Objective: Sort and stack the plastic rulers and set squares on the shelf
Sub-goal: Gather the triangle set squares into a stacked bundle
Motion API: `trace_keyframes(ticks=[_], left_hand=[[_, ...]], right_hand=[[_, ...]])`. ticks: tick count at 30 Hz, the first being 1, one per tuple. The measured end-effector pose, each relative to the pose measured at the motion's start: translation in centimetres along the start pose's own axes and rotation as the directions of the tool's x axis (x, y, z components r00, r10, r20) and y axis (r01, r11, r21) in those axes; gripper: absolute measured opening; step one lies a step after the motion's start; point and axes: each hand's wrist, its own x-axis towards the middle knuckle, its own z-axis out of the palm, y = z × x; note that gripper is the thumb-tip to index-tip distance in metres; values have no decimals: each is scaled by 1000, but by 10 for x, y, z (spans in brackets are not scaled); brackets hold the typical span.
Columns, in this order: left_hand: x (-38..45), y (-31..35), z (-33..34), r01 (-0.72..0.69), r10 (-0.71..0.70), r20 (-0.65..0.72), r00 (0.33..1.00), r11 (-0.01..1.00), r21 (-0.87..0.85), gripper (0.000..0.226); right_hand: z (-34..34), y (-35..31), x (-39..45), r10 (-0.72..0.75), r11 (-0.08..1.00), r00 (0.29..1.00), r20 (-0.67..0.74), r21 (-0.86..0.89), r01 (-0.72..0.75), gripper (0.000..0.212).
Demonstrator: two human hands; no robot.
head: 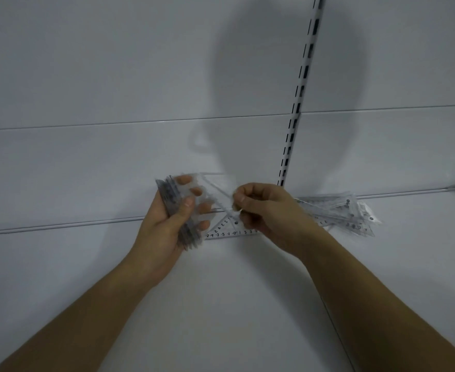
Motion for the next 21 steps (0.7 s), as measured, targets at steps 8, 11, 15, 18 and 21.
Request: trace_keyframes(ticks=[8, 11, 15, 18, 21], left_hand=[[-6, -3, 5, 134, -131, 83, 988, 990, -32, 30], [-4, 2, 5, 162, -154, 76, 985, 980, -118, 32], [-3, 10, 4, 180, -170, 63, 983, 960, -213, 29], [-2, 10, 2, 208, -201, 55, 978, 951, -229, 36], [-1, 9, 0, 207, -201, 52, 978, 957, -205, 40]], right_hand=[[12, 14, 3, -112, 867, 986, -123, -497, 37, 21], [0, 8, 4, -201, 657, 968, -148, -754, 21, 23], [-12, 4, 1, 30, 253, 998, -57, -965, -63, 65], [-8, 4, 1, 64, 326, 995, -82, -940, -99, 62], [-9, 3, 0, 49, 447, 994, -95, -888, -107, 46]])
